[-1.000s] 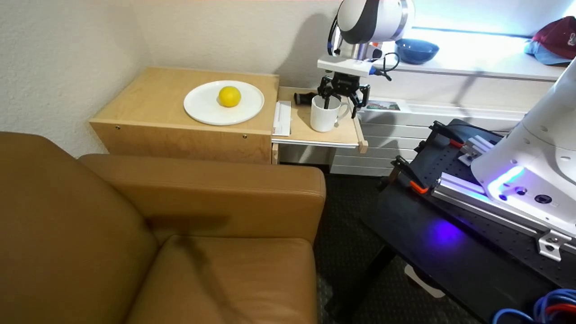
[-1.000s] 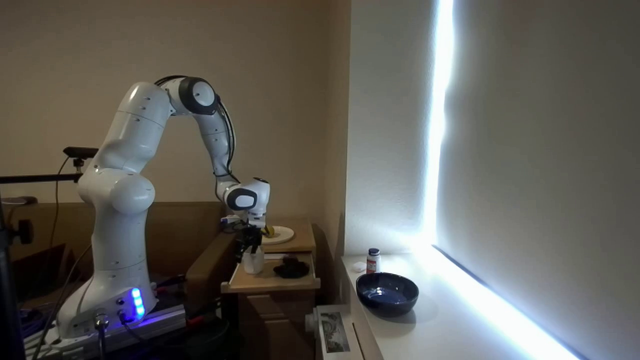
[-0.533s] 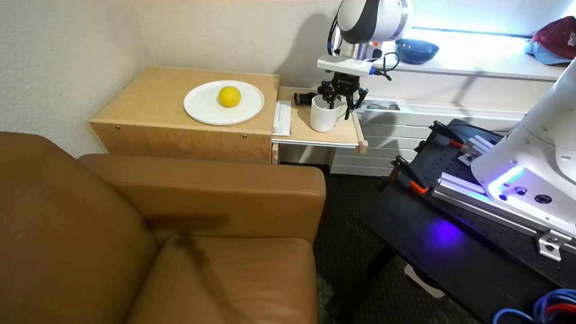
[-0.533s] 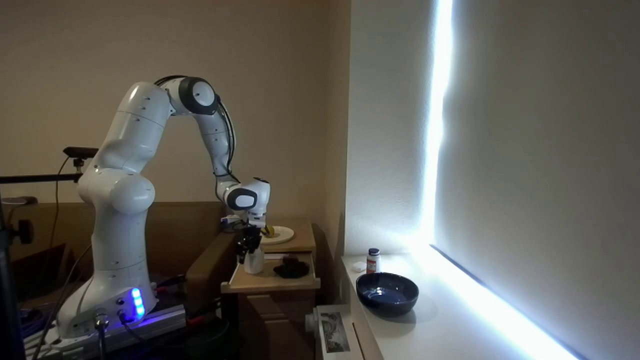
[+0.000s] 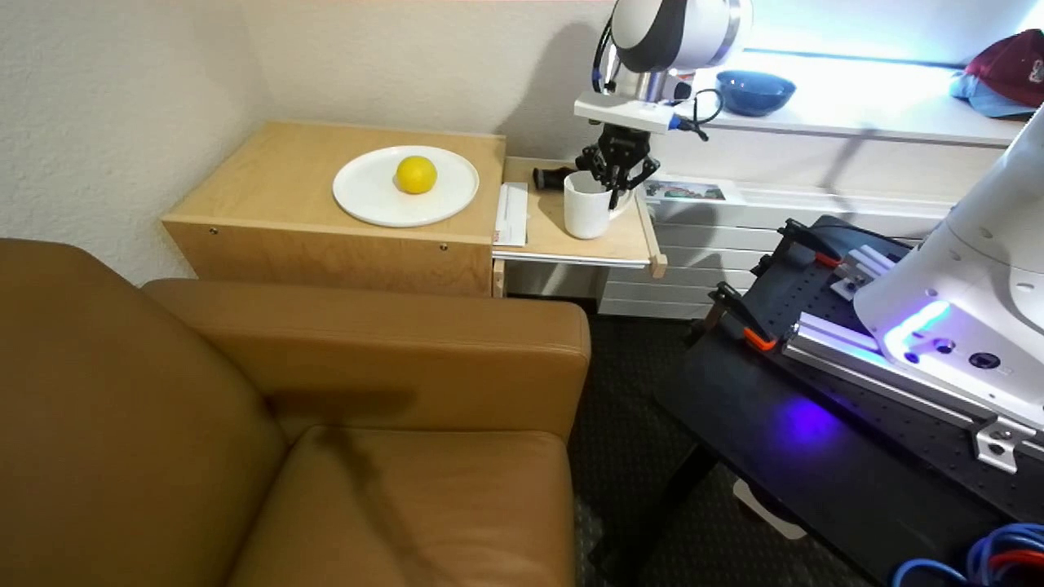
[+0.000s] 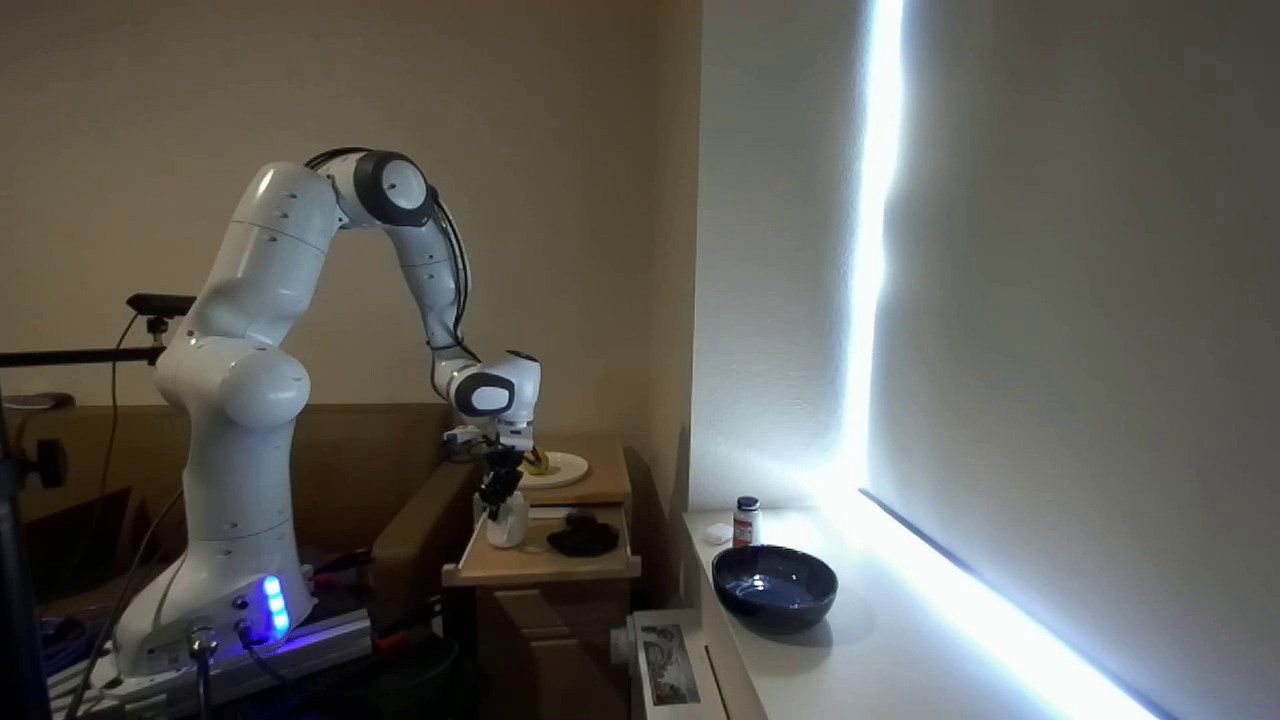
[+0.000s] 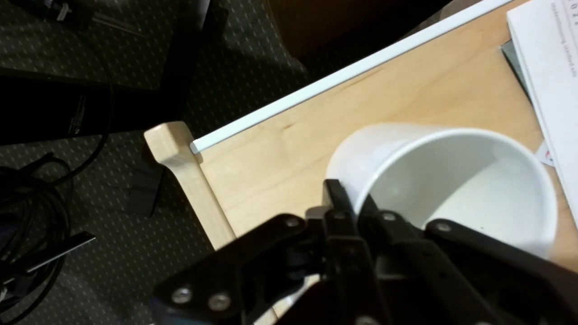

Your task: Pick up the cup and put it on top of the drawer, then pick up the clothe and put it in the bowl and close the drawer

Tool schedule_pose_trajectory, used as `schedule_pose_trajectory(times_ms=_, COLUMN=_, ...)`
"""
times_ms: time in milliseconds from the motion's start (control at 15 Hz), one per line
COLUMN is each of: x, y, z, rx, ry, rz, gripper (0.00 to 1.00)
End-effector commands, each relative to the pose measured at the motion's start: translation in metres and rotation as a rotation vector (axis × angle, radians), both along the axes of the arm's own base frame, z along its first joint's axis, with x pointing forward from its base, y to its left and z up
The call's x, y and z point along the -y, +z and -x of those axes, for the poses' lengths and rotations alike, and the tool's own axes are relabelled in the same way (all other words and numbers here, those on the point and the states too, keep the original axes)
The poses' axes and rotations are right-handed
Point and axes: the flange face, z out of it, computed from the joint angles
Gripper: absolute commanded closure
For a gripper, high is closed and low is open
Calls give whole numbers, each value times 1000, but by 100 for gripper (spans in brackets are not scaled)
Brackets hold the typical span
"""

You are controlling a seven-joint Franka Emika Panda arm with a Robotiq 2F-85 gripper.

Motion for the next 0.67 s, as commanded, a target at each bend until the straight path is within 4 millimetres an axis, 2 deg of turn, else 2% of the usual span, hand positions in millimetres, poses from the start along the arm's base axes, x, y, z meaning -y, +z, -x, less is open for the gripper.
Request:
schedule_pose_trajectory(times_ms=0, x=2, y=46, z=2, rx=60, ry=102, rz=13, gripper=99)
schedule_pose_trajectory(times_ms=133, x=5, y=86, z=2, rx=96, ry=184, rz=53, gripper=99)
schedule_pose_trajectory(times_ms=333, x=9, y=150, z=-14, rx=180, ry=283, rz=127, gripper=99)
schedule_pose_trajectory(times_ms=467, x=0, y=198, z=-10, rx=222, ry=356, rz=79, gripper=99)
schedule_pose_trajectory(times_ms=533, x=4, y=159, z=-21, rx=191, ry=299, rz=98, gripper=99)
schedule_pose_trajectory(times_ms=600, x=2, y=177, z=-19, rx=210, ry=307, rz=95, gripper=94)
